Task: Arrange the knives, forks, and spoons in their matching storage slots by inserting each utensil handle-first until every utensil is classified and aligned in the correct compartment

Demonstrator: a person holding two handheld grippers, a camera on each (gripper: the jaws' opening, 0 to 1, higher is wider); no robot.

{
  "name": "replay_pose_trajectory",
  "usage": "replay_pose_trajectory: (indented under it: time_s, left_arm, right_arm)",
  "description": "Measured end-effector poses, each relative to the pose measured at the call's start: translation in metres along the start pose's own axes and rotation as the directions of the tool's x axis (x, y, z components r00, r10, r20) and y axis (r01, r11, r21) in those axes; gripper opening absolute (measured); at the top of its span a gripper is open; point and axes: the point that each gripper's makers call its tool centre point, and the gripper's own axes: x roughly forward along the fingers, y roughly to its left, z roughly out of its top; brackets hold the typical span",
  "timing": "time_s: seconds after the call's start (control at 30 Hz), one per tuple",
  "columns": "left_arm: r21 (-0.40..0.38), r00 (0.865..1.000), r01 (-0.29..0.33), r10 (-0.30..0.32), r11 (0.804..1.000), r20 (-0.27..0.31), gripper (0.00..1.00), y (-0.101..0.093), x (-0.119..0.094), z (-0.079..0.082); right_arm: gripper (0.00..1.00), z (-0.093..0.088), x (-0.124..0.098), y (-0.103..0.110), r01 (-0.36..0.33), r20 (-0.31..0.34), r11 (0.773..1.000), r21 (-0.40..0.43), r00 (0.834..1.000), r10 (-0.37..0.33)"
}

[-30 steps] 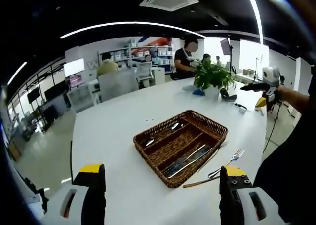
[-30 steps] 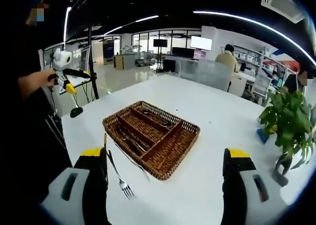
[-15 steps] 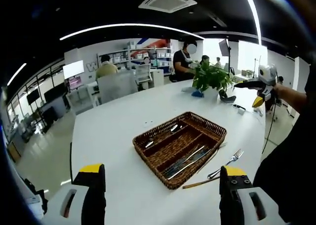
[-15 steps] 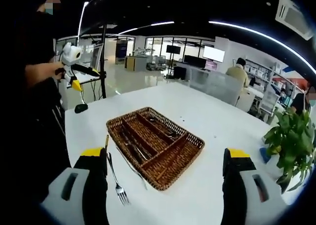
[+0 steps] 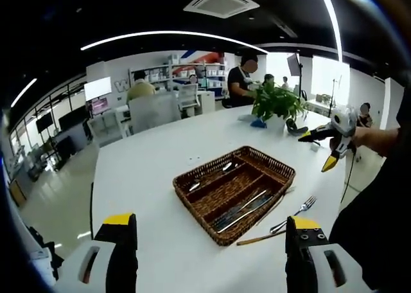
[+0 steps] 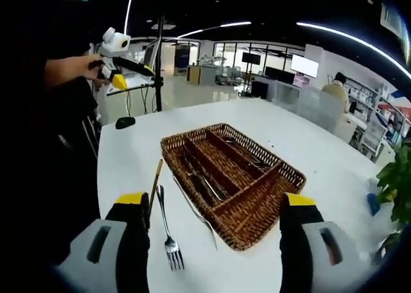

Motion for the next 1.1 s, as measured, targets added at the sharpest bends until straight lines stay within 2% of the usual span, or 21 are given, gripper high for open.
replay_pose_trajectory:
  time_s: [0.07,0.43,0.67,0.87,1.0,1.1]
  left_arm:
    - [-0.003,1.000,-0.003,0.003,1.000,0.001,1.00,0.001,-0.001,-0.001]
    - [-0.017,1.000,-0.008,0.008,1.000,0.001,1.00,-0.002,-0.005,-0.007]
    - [-0.030,1.000,-0.020,0.020,0.999,0.001,1.00,0.000,-0.010,-0.012]
    - [-0.023,1.000,-0.018,0.018,1.000,-0.010,1.00,-0.002,-0.012,-0.017]
    - [-0.031,1.000,-0.021,0.021,0.999,-0.008,1.00,-0.001,-0.014,-0.019]
    - [-0.033,1.000,-0.020,0.020,0.999,-0.010,1.00,0.000,-0.015,-0.020]
  right_arm:
    - [0.82,-0.002,0.005,0.004,-0.009,-0.005,1.000,0.001,1.000,0.009]
    - [0.57,-0.026,0.038,0.033,-0.127,-0.037,0.992,-0.005,0.991,0.126]
    - [0.50,-0.050,0.058,0.044,-0.184,-0.094,0.983,-0.008,0.979,0.182]
    - [0.42,-0.060,0.075,0.053,-0.223,-0.116,0.975,0.024,0.968,0.224]
    - [0.39,-0.066,0.086,0.054,-0.221,-0.148,0.975,0.001,0.965,0.218]
    - [0.30,-0.067,0.092,0.048,-0.190,-0.172,0.982,-0.018,0.968,0.184]
